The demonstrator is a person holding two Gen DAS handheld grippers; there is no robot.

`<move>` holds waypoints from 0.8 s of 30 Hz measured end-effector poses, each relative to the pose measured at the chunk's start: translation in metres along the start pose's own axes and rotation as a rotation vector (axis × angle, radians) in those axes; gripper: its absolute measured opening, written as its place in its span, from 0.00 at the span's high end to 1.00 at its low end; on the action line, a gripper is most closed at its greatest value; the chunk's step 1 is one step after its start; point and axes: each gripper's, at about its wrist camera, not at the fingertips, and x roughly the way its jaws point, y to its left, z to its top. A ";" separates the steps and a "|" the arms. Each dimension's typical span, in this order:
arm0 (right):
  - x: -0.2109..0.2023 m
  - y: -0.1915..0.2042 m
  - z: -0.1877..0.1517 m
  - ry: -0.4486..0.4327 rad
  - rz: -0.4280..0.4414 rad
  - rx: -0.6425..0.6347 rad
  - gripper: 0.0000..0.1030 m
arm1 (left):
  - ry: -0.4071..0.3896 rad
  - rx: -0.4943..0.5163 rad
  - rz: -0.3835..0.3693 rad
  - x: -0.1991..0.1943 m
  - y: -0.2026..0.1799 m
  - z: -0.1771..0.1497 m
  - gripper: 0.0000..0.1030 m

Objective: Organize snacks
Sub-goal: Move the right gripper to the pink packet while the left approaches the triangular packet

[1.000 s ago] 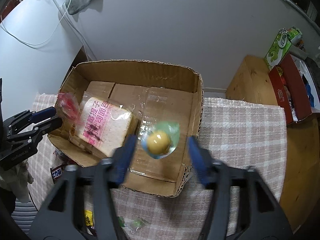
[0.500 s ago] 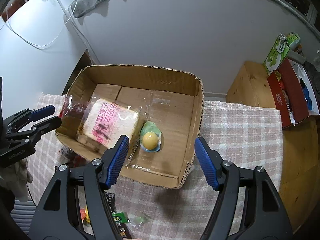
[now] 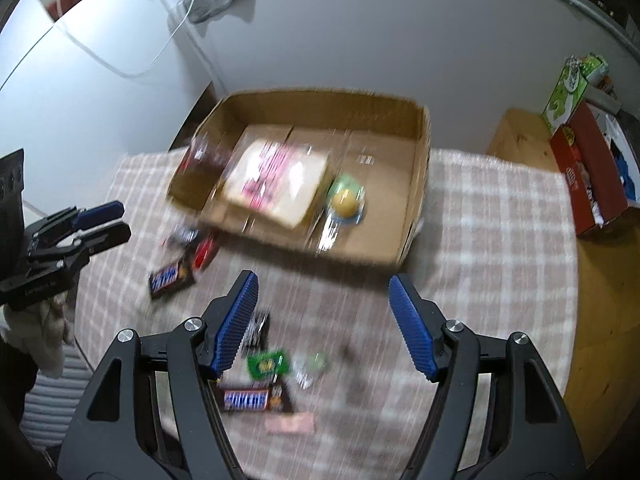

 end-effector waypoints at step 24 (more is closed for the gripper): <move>0.038 0.029 -0.122 0.209 0.005 -0.020 0.31 | 0.206 0.072 -0.056 0.029 -0.051 -0.107 0.53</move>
